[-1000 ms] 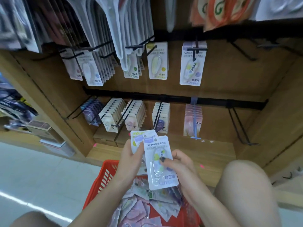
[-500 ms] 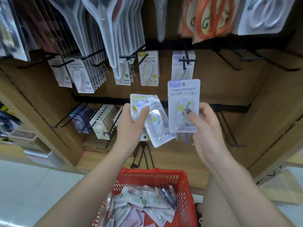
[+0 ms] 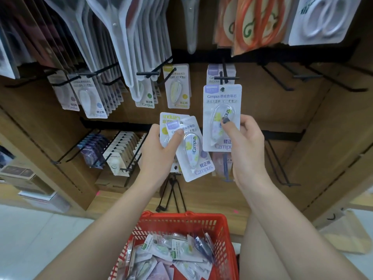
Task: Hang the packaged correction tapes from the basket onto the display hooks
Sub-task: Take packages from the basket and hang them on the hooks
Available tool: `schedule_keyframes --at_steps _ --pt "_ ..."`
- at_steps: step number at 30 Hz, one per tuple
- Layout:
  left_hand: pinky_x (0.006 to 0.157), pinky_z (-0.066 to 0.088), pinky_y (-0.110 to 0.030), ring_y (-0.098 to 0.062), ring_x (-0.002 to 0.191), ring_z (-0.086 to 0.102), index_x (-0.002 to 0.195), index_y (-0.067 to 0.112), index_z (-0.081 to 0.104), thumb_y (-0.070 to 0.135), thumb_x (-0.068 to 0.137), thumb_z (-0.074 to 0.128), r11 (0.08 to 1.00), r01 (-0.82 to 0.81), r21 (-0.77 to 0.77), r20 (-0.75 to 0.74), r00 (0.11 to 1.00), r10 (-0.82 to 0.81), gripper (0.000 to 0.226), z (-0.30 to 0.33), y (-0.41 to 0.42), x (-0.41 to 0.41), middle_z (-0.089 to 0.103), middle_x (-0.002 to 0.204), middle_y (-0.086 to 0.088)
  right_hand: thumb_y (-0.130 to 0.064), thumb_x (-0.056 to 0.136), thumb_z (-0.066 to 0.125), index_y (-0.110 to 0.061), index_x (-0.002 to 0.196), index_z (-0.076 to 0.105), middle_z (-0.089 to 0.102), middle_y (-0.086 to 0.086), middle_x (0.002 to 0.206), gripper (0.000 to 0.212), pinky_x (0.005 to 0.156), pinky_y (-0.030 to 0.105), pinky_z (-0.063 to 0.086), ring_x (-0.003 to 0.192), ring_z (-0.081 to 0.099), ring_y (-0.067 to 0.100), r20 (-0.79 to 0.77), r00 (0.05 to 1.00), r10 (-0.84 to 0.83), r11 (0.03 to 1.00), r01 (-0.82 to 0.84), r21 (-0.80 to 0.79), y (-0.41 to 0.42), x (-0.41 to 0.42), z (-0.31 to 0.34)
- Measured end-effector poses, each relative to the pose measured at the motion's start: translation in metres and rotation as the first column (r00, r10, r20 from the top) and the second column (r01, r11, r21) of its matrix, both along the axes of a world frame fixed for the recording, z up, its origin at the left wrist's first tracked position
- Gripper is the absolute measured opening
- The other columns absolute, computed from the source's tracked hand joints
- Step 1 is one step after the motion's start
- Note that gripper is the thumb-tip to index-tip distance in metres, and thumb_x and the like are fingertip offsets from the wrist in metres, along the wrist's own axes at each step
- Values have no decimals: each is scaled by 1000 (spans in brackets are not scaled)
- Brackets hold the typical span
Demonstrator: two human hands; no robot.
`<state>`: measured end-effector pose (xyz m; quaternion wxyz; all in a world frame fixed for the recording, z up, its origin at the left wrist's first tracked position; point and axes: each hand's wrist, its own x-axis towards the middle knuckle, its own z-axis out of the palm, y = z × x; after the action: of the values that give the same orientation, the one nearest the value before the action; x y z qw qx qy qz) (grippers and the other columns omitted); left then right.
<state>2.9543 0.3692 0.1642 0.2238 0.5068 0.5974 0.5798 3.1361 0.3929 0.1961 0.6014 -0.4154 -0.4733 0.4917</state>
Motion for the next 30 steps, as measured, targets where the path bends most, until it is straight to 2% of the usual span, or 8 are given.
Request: schedule_keyframes --at_steps 5,11,14,17,19,22,26,30 --pt "64 50 -13 2 85 69 105 16 60 37 101 66 1000 -18 5 4 1000 18 22 3 6 0 70 93 21 -33 99 68 -20 99 64 78 -4 97 14 76 30 59 91 75 13 124 990 -67 994 78 -82 47 -7 3" --pt "63 51 -13 2 84 70 106 12 60 37 101 67 999 -30 33 15 999 30 26 12 14 4 71 93 19 -39 98 66 -17 104 61 73 0 106 24 85 36 60 100 73 22 249 966 -73 975 122 -188 100 -13 13" --pt "63 50 -12 3 83 69 106 12 61 37 100 68 999 -25 39 31 999 23 27 17 18 9 71 90 20 -50 94 67 -14 125 50 62 6 127 51 93 42 57 110 65 25 369 927 -68 957 165 -240 106 -13 17" --pt "63 49 -10 4 81 68 105 12 61 36 100 68 999 -32 42 34 999 30 25 20 20 11 70 89 21 -64 87 67 -16 138 40 45 6 138 75 102 46 48 123 51 26 569 811 -135 954 262 -148 86 -4 15" --pt "63 49 -10 4 81 68 105 12 61 34 100 68 998 -35 47 31 999 33 24 21 21 11 70 90 21 -67 86 65 -23 125 48 53 0 130 61 97 41 50 117 56 19 496 863 -96 977 178 -121 63 1 11" --pt "66 51 -12 1 84 69 105 13 61 34 100 69 998 -36 52 37 999 34 23 23 23 12 71 94 17 -66 79 71 -29 107 63 75 -3 105 47 93 43 58 98 73 14 289 926 244 953 -173 -249 27 1 7" --pt "70 57 -26 -8 88 71 104 13 60 36 100 69 999 -19 29 62 998 17 25 24 26 14 72 95 7 -29 85 85 -20 113 67 79 1 105 35 94 50 61 98 77 20 253 884 393 912 -340 -230 14 -3 -1" --pt "60 46 -20 -7 70 57 92 15 56 39 104 62 999 -32 29 45 999 30 28 23 24 12 60 81 6 -14 93 76 -18 114 71 80 -4 101 22 70 27 60 88 77 13 139 889 435 897 -416 -148 10 5 -11"
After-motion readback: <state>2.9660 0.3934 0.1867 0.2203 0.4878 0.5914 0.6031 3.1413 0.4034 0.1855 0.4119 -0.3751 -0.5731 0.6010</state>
